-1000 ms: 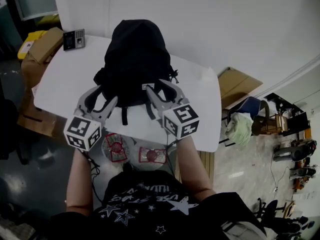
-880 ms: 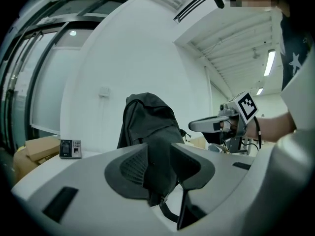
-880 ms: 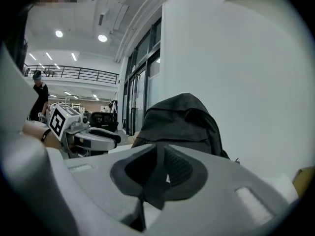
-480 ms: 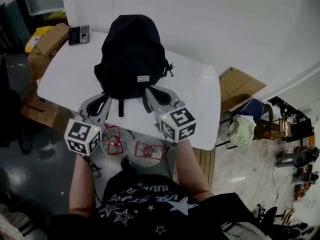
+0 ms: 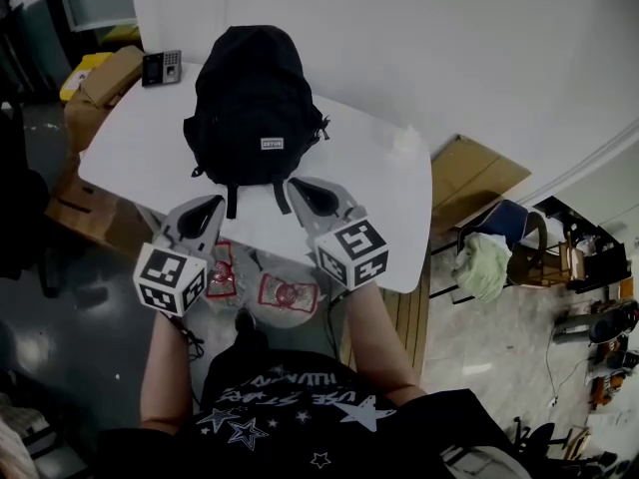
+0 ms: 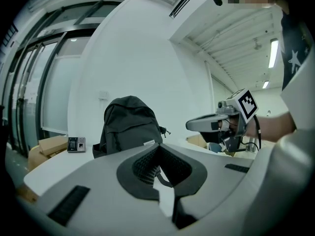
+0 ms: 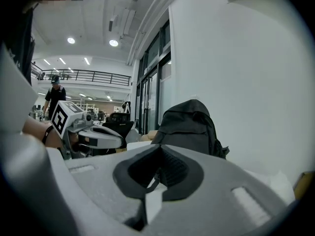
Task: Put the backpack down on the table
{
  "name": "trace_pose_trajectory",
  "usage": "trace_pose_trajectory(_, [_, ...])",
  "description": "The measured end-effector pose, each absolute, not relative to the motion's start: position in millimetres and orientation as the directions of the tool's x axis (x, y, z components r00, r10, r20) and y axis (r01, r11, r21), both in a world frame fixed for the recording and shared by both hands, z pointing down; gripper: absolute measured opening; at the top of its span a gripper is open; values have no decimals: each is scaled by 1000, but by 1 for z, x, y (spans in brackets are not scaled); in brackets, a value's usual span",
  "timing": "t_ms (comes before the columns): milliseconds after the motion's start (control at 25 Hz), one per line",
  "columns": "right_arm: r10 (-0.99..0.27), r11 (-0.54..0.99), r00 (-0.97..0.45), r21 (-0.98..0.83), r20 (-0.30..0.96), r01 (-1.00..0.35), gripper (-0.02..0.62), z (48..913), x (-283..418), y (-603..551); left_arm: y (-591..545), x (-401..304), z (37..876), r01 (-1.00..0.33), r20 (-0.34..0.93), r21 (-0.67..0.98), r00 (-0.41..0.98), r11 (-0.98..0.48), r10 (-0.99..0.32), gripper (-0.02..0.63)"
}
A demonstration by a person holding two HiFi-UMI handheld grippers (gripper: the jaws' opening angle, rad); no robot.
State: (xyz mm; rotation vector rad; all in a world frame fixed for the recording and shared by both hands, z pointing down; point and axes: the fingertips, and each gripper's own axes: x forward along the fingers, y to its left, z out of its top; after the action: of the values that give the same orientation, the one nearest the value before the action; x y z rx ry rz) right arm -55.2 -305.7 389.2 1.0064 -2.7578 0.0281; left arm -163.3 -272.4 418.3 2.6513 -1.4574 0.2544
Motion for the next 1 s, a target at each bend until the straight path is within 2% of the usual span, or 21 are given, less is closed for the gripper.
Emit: trace_pose_trajectory(1000, [-525, 850, -834, 50, 172, -525, 0, 378, 26, -154, -111, -73, 404, -906, 196, -52, 402, -419, -894, 8])
